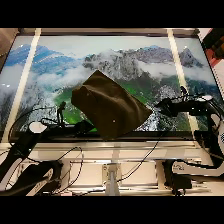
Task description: Fold the clothes and pants, and hang the long-sleeved shirts on hangers.
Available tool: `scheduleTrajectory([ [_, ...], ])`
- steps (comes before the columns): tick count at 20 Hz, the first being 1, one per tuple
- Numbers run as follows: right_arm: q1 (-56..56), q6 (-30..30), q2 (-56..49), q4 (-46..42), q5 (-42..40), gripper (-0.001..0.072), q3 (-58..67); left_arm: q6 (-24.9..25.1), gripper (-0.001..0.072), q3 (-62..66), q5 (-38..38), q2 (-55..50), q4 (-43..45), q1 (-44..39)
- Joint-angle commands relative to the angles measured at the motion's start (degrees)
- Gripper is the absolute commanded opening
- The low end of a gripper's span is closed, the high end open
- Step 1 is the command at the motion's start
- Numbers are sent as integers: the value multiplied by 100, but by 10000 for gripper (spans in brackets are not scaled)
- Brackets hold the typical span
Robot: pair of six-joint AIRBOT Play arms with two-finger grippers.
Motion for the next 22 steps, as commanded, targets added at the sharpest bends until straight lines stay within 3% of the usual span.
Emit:
scheduleTrajectory([
  [1,304,-26,-149,-50,-232,541,2,-275,698,-50,979,-188,-48,-894],
  [4,323,-26,-146,-79,-472,541,72,-317,699,-50,1956,-682,-50,-1403],
  [7,319,-26,-144,-221,-407,542,273,-896,699,-48,2863,-1344,-52,-1478],
  [13,321,-136,-142,-321,-118,542,763,-938,698,-37,4393,-1628,-273,-1473],
  [17,326,-155,-144,-317,-162,541,1113,-979,689,-35,4826,-1633,-422,-1473],
  [22,560,-155,-173,-326,-481,540,1495,-970,689,433,4798,-2192,-516,-1478],
])
